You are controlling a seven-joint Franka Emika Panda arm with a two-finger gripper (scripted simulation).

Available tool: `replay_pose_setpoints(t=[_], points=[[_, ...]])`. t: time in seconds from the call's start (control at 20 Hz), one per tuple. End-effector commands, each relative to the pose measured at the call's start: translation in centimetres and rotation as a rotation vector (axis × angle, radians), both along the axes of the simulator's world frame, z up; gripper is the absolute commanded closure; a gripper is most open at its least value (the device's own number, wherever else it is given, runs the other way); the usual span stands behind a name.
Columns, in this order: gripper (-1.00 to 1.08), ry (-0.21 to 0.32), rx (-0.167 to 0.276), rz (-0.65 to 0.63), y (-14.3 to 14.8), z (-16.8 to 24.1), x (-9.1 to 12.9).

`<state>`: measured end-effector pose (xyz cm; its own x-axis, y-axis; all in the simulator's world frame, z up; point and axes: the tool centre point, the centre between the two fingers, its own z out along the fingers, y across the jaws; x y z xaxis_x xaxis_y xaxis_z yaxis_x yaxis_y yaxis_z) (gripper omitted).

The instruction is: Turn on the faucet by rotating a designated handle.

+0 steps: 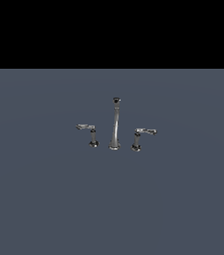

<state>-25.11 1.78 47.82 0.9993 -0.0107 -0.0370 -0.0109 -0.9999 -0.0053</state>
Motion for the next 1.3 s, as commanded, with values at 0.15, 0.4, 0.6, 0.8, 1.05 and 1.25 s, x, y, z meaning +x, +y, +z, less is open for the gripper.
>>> replay_pose_setpoints(t=[0.15, 0.4, 0.6, 0.8, 1.05, 1.25], points=[[1.08, 0.0, 0.0, -0.006, 0.0, -0.1, 0.1], [1.08, 0.0, -0.001, -0.043, 0.3, -1.0, 0.8], [1.08, -0.001, -0.001, -0.097, 0.7, -2.3, 1.9], [1.08, -0.002, -0.002, -0.173, 1.1, -4.0, 3.4], [1.08, -0.003, -0.004, -0.298, 1.6, -7.0, 6.0], [1.08, -0.004, -0.005, -0.407, 1.7, -9.5, 8.3]])
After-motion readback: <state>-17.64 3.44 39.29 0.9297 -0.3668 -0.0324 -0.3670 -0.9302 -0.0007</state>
